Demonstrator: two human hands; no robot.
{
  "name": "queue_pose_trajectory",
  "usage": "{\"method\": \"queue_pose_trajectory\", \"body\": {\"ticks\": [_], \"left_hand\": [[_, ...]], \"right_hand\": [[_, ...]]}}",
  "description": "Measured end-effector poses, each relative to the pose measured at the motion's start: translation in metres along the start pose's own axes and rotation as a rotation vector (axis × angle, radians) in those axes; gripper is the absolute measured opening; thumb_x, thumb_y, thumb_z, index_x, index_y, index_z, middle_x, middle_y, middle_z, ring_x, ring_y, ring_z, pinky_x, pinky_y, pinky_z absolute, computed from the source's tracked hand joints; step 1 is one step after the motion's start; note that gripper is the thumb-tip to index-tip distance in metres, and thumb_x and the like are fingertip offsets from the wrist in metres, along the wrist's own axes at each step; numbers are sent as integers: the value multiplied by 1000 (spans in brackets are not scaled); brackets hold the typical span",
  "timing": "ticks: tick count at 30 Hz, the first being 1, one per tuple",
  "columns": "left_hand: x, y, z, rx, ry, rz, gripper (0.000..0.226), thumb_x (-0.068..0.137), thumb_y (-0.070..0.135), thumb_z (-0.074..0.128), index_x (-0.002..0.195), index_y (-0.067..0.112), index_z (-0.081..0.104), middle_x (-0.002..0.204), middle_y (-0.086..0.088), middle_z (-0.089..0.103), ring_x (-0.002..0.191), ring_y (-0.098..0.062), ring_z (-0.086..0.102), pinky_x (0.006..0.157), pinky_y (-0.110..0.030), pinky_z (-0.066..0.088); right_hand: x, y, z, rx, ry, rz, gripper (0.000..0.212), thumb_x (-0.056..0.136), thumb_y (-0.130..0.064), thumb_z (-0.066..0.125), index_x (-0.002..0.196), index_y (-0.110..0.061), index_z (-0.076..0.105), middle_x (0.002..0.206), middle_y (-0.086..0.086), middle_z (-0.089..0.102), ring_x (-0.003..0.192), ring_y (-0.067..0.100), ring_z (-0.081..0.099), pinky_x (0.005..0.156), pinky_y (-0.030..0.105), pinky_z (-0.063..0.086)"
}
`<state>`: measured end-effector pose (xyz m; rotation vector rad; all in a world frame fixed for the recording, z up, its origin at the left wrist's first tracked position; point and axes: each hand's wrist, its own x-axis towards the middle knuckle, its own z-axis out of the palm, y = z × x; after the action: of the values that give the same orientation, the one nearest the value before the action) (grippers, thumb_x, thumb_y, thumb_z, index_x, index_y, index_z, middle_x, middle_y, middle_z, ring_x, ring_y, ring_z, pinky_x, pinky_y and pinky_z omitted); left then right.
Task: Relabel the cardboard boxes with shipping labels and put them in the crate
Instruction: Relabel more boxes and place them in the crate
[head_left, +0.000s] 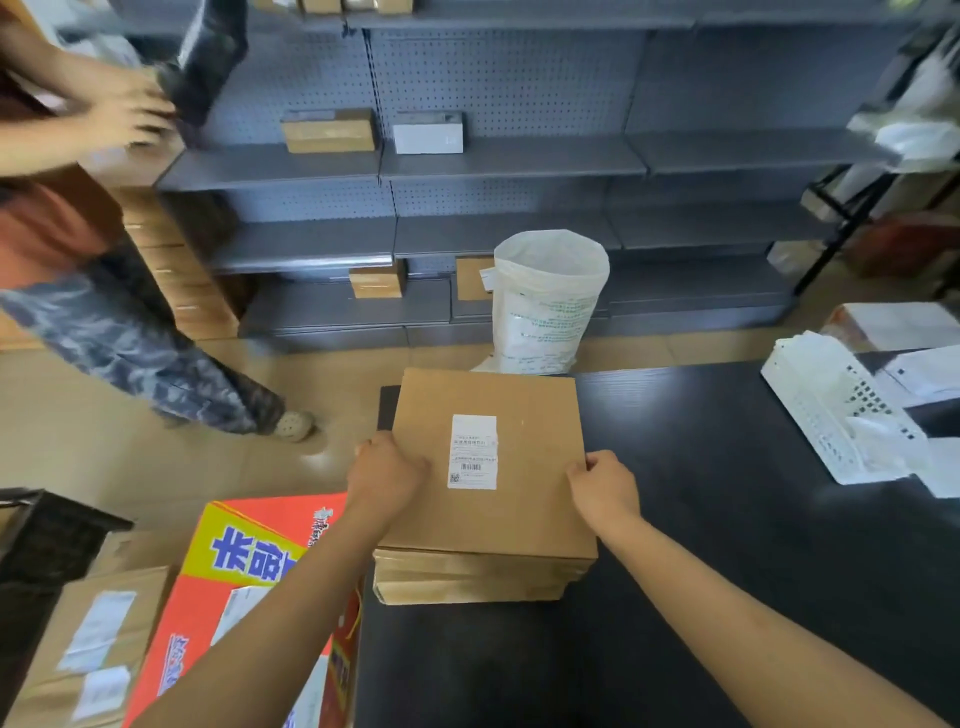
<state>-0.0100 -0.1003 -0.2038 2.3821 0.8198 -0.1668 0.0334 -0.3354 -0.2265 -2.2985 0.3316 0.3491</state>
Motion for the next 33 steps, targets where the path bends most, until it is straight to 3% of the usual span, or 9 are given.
{"method": "queue_pose_trajectory", "body": {"ticks": [4,10,14,19,21,24,26,30,33], "left_hand": [[-5,22,7,-61,-7,60,55,86,28,62,132,3,43,131,-18,46,122,-36,45,103,-40,38],[-31,72,39,-125,-58,106,53,86,25,62,130,3,45,133,-17,46,116,-34,51,97,-38,43],[-54,117,74,-112,-56,135,53,88,25,61,133,3,44,135,-17,42,118,-34,50,100,-37,41],[-91,177,129,-105,-52,86,56,89,26,61,136,4,39,138,-17,40,119,-35,49,100,-42,43],[-100,197,147,-84,-49,56,57,90,27,61,136,2,40,138,-17,41,120,-35,49,100,-44,43],[-113,217,171,-102,-49,19,56,89,27,63,135,2,41,137,-17,43,121,-34,48,101,-43,42],[-119,225,183,-108,-57,4,55,89,26,62,134,4,41,135,-15,44,120,-34,49,100,-42,42],[-121,230,204,-126,-84,-22,53,90,25,61,135,5,41,134,-14,46,114,-30,53,89,-37,47],[-114,234,218,-127,-106,-17,51,91,23,60,135,6,40,135,-13,47,112,-28,55,92,-38,50]], "right_hand": [[5,7,-23,31,45,22,19,98,-27,46,110,-13,52,93,-1,56,70,9,50,49,23,34],[21,44,-77,64,105,25,6,98,-24,47,96,-18,48,83,-6,51,68,8,46,52,25,34],[42,83,-120,70,116,24,7,97,-23,46,99,-17,49,86,-4,52,70,11,48,53,25,34],[75,136,-179,66,116,3,12,97,-23,45,94,-14,52,75,-7,50,62,8,47,47,24,29],[86,153,-199,28,92,2,15,96,-24,44,92,-12,53,82,0,55,64,14,50,48,25,30],[100,175,-222,4,53,25,25,96,-24,44,113,-9,55,109,9,58,84,23,56,63,28,37],[107,186,-234,-23,40,24,31,96,-24,45,120,-7,55,115,11,60,85,23,52,63,27,35],[123,201,-242,-59,-1,31,30,96,-25,46,116,-7,59,111,11,62,90,26,58,58,27,33],[133,211,-243,-72,-12,54,20,95,-22,43,99,-9,57,97,10,61,73,20,54,50,27,32]]}}
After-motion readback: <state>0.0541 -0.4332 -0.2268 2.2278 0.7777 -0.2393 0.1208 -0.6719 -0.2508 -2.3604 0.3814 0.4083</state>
